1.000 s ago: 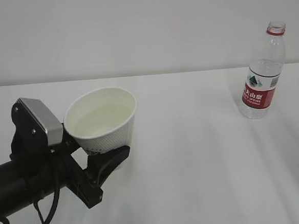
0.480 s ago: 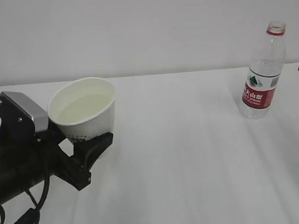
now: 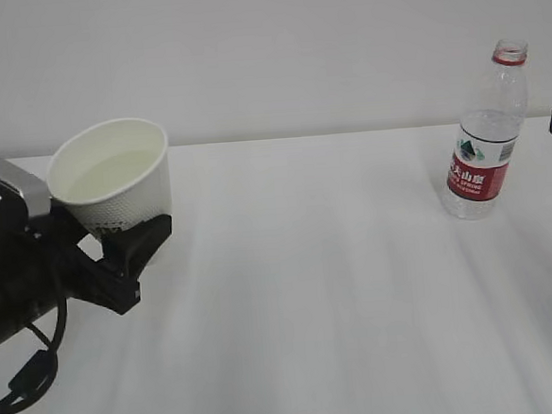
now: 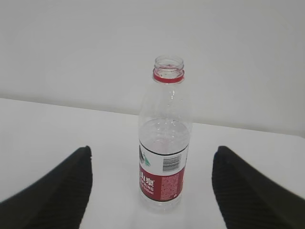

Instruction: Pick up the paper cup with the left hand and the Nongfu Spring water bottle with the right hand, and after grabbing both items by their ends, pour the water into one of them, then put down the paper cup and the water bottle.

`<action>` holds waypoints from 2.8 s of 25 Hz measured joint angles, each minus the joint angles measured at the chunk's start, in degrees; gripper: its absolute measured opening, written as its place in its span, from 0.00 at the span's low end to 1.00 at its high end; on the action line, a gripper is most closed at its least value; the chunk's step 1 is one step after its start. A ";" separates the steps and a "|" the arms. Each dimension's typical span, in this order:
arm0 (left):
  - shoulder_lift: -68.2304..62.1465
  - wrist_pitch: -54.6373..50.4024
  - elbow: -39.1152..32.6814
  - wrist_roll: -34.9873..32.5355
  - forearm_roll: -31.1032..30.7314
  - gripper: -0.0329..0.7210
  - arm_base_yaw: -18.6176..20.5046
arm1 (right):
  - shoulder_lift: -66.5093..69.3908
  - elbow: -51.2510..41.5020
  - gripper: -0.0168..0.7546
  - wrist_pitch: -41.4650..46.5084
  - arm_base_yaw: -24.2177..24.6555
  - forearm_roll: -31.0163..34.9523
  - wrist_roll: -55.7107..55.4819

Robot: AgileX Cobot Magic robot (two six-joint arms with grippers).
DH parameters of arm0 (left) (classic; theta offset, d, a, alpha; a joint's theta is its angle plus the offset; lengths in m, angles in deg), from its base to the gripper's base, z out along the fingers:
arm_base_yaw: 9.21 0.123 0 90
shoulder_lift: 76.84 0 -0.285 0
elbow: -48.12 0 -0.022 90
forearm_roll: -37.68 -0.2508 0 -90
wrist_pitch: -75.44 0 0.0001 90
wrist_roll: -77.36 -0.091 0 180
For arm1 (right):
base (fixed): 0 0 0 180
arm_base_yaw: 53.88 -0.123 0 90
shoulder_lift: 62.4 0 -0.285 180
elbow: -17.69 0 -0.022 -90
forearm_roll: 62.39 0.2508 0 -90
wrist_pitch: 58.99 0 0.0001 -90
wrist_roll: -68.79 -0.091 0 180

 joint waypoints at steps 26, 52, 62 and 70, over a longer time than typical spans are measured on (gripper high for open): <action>0.00 0.05 0.00 -0.03 13.28 0.71 1.90 | 0.00 0.00 0.79 0.00 0.00 -0.04 -0.37; 0.00 0.30 0.00 -0.03 13.42 0.71 17.95 | 0.00 0.00 0.79 0.13 0.00 -0.04 -0.48; 0.00 1.15 0.00 -0.03 13.71 0.71 21.25 | 0.00 0.00 0.79 0.13 0.00 -0.04 -0.48; -0.12 -1.08 2.69 -0.03 13.71 0.71 21.38 | 0.00 0.00 0.79 0.13 0.00 -0.04 -0.48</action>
